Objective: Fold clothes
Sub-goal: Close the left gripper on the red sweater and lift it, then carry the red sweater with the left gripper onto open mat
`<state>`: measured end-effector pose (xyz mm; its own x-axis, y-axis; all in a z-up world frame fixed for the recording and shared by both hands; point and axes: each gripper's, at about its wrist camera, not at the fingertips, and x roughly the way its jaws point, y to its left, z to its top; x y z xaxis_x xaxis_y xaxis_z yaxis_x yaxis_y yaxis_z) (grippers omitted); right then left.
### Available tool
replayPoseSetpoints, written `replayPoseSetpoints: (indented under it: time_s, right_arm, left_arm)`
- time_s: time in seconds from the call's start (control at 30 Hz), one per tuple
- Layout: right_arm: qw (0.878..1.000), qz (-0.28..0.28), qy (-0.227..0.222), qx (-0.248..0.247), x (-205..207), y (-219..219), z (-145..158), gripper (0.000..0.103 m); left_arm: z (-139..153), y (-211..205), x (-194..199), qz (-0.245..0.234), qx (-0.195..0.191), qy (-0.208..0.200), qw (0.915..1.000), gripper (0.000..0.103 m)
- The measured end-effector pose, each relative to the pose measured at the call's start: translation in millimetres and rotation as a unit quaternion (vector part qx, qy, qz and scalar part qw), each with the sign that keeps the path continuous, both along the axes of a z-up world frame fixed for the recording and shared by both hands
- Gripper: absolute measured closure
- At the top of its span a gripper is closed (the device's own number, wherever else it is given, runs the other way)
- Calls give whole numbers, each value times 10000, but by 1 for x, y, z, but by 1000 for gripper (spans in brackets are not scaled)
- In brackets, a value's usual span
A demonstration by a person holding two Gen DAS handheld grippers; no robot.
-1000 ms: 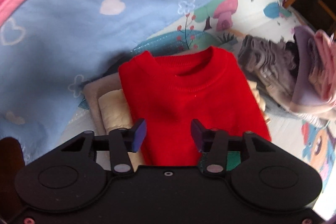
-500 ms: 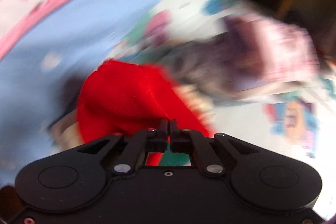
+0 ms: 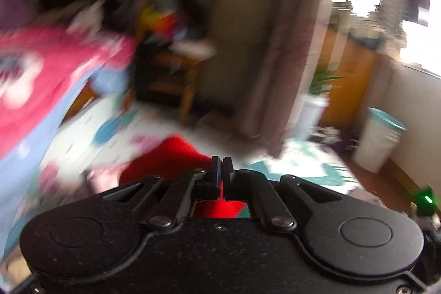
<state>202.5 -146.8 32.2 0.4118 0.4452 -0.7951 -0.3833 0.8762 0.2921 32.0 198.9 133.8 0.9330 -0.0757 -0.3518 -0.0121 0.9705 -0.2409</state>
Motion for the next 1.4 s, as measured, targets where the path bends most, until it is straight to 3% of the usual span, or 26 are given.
replayPoseSetpoints:
  time_s: [0.17, 0.23, 0.3, 0.47, 0.53, 0.57, 0.6, 0.63, 0.67, 0.7, 0.77, 0.83, 0.9, 0.97, 1.03, 1.13, 1.3, 1.4]
  right_arm:
    - [9981, -446, -407, 140, -14, -72, 37, 0]
    - [9954, -753, -503, 298, -21, -110, 50, 0]
    - [9917, -1072, -524, 481, -29, -147, 57, 0]
    - [9809, -1766, -436, 691, -49, -218, 51, 0]
    - [9768, -1965, -378, 761, -56, -236, 47, 0]
    - [9749, -2041, -351, 822, -58, -244, 45, 0]
    - [9740, -2070, -330, 861, -60, -247, 43, 0]
    - [9733, -2089, -309, 896, -62, -250, 41, 0]
    - [9739, -2068, -313, 884, -62, -251, 40, 0]
    - [9747, -2038, -322, 861, -63, -251, 40, 0]
    - [9767, -1960, -330, 814, -63, -249, 39, 0]
    - [9786, -1880, -336, 767, -64, -246, 39, 0]
    - [9794, -1831, -328, 781, -65, -247, 40, 0]
    - [9803, -1782, -313, 787, -66, -247, 41, 0]
    - [9814, -1736, -287, 766, -65, -244, 42, 0]
    - [9831, -1665, -240, 723, -61, -239, 43, 0]
    - [9904, -1318, -206, 350, -42, -217, 38, 0]
    - [9926, -1201, -161, 100, -23, -205, 29, 0]
  left_arm:
    - [-4, -55, 1, -685, -3, 2, 9976, 103]
    - [-2, -93, 7, -1160, 276, -124, 9928, 103]
    - [-6, -122, 17, -1432, 302, -62, 9892, 103]
    - [-10, -193, 31, -1856, 1157, -175, 9756, 103]
    - [-17, -210, 37, -1906, 1806, -226, 9646, 103]
    - [-22, -214, 46, -1843, 1783, 11, 9665, 103]
    - [-18, -202, 54, -1803, 975, 229, 9785, 103]
    - [-10, -192, 51, -1778, 425, -16, 9832, 103]
    - [0, -193, 47, -1847, 577, -348, 9805, 103]
    - [-2, -203, 51, -1751, 1215, -333, 9765, 103]
    - [-19, -204, 72, -1590, 1538, 248, 9749, 103]
    - [-16, -196, 70, -1613, 1114, 215, 9804, 103]
    - [-26, -201, 77, -1442, 1356, 405, 9794, 103]
    - [-51, -210, 97, -1252, 1514, 976, 9756, 91]
    - [-80, -201, 109, -903, 1447, 1248, 9774, 38]
    - [-140, -174, 132, -492, 1280, 1990, 9704, 36]
    - [-240, -108, 144, 281, 152, 3218, 9463, 37]
    - [-284, -81, 137, 493, -477, 3504, 9341, 37]
